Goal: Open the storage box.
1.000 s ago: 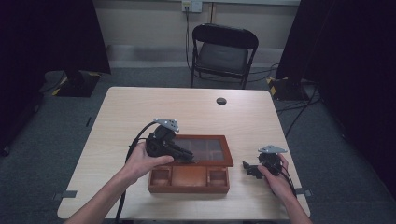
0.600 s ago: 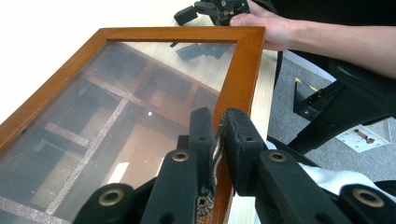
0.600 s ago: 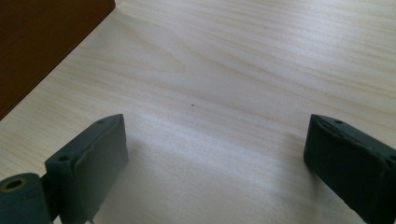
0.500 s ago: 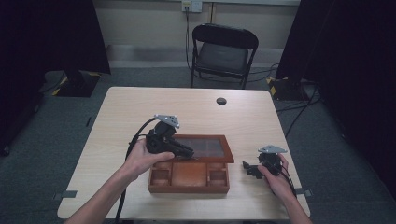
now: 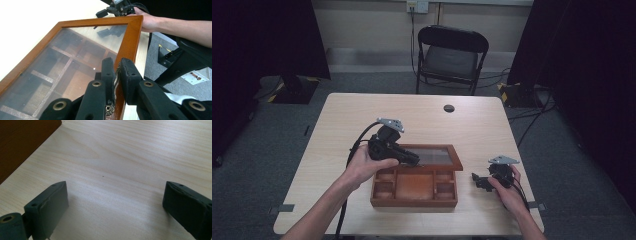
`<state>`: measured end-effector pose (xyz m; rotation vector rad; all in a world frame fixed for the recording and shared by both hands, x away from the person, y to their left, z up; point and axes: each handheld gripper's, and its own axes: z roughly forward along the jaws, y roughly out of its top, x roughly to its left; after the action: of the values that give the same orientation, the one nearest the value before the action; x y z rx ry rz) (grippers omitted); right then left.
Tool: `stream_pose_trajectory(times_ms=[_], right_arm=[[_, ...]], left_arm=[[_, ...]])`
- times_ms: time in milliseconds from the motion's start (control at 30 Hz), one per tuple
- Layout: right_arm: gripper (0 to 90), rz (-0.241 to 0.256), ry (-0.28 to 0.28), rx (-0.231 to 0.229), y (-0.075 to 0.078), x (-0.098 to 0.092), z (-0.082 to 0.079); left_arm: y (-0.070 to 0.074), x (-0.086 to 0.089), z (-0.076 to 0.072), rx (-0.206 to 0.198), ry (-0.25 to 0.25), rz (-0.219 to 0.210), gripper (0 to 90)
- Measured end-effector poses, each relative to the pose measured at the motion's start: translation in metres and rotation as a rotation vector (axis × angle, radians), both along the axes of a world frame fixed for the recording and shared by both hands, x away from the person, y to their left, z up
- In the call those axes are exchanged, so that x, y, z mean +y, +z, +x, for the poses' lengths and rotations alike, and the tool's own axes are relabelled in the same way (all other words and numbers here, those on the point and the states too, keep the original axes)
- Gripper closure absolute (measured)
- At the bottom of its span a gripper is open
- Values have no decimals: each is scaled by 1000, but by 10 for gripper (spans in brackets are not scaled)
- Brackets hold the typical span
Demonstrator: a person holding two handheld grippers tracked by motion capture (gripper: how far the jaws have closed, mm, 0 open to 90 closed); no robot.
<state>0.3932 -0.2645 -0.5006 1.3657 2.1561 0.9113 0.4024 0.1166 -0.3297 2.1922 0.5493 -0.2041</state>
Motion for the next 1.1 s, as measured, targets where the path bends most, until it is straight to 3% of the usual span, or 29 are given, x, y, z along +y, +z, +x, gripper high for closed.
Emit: stream_pose_trajectory(times_ms=[1100], right_arm=[[56,0,-1,0,0,0,0]], left_arm=[[15,2,7,-28,58,-18,815]])
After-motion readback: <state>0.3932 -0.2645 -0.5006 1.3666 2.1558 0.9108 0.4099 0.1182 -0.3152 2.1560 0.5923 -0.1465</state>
